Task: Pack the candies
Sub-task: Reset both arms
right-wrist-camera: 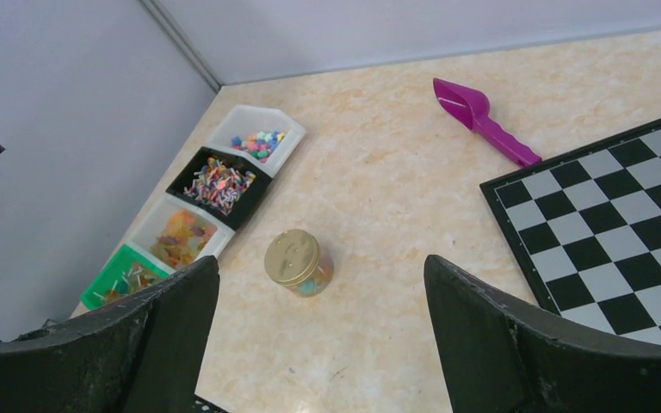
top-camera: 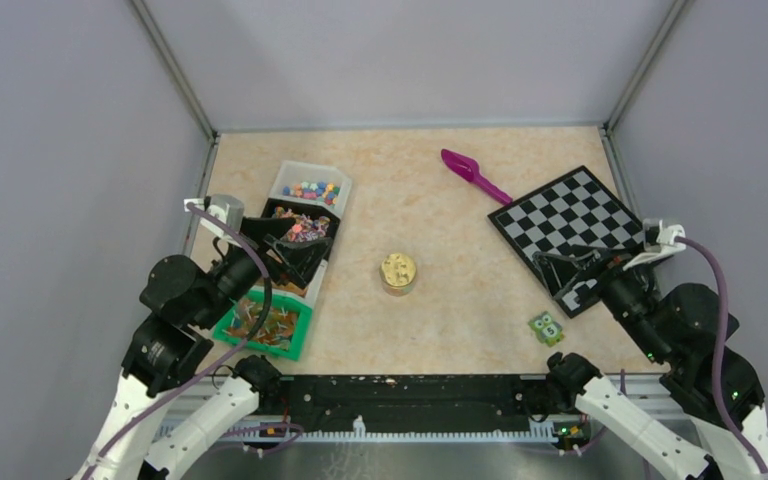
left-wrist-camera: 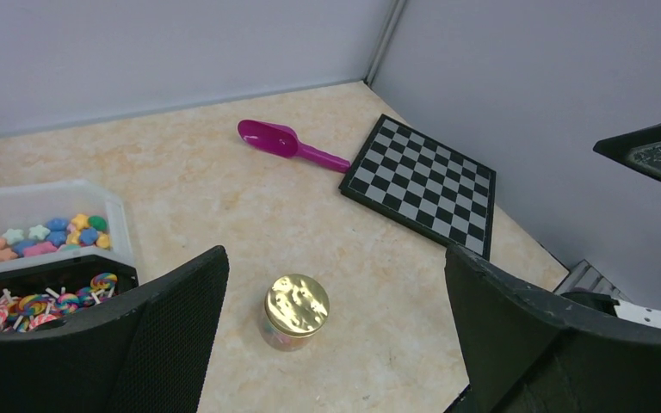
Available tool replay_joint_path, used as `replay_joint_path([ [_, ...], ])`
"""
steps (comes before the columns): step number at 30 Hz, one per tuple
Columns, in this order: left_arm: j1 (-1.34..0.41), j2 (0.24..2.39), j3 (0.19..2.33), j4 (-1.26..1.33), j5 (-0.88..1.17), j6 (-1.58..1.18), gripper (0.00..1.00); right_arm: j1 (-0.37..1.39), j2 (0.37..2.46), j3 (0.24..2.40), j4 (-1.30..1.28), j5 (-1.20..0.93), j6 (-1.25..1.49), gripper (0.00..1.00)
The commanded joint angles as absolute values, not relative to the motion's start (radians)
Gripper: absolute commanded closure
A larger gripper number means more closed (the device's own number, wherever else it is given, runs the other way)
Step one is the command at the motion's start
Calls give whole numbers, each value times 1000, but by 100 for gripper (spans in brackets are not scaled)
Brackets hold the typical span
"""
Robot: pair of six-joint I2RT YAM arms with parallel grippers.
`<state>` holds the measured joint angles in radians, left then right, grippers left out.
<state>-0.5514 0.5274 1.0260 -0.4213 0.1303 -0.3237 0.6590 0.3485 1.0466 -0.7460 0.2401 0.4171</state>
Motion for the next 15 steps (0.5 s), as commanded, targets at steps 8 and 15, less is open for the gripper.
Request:
replay_joint_path([
  [8,-553,546,1011,-379,108,-318,1,664,385,1006,-705,216,467,13],
  [15,-553,542,1002,-369,120,-331,1,664,382,997,-713,225,494,13],
])
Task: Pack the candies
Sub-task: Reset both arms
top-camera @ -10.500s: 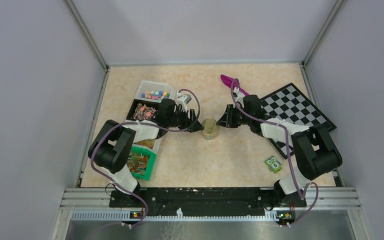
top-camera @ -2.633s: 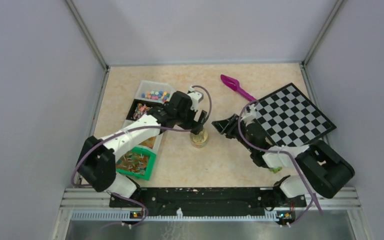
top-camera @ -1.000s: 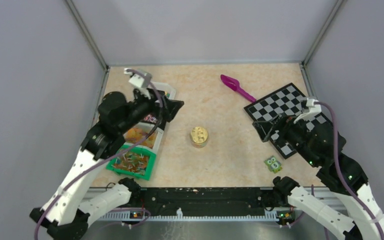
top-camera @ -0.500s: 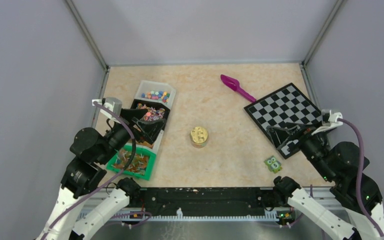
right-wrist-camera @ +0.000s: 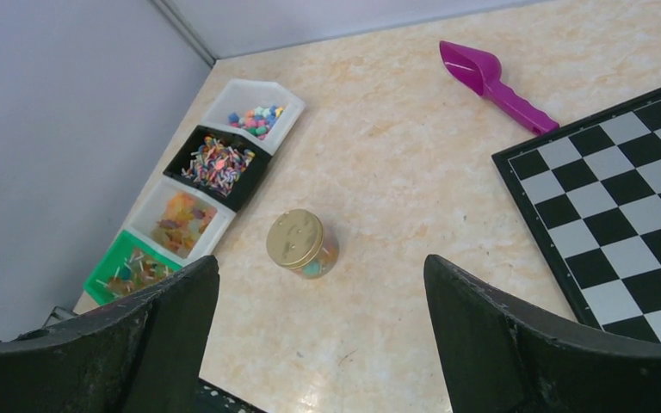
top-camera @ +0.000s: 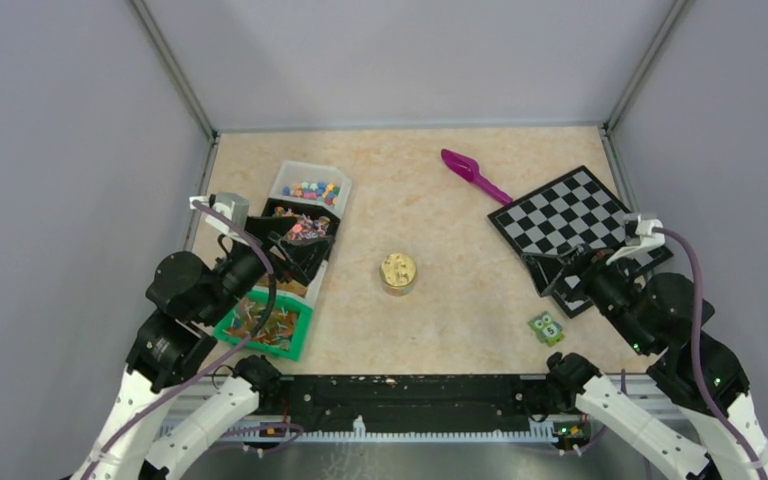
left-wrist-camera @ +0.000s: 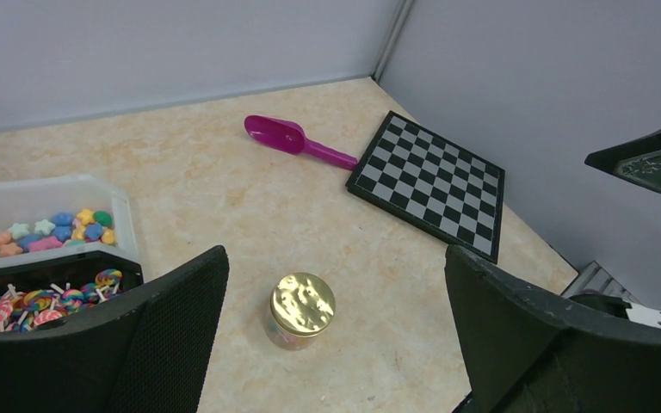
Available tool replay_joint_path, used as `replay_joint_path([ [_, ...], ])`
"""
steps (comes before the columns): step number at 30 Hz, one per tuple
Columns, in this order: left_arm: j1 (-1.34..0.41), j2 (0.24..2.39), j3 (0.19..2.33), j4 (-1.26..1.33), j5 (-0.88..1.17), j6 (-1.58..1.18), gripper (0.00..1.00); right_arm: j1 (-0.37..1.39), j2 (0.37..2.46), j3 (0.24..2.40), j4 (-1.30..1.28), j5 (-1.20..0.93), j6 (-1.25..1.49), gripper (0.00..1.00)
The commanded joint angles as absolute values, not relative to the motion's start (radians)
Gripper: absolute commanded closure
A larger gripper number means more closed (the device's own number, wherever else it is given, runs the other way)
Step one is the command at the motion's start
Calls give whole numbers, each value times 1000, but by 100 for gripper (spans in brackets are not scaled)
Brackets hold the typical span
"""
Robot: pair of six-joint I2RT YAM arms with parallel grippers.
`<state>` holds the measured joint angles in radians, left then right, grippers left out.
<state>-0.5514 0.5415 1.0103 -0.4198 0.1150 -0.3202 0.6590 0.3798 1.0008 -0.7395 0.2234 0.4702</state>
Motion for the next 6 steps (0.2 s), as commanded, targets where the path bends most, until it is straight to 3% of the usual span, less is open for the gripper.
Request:
replay_joint_path([
  [1,-554,541,998,-368,122,-335,1,664,381,998,-714,228,497,13],
  [6,-553,533,994,-364,121,-342,1,664,377,995,-724,237,502,13],
])
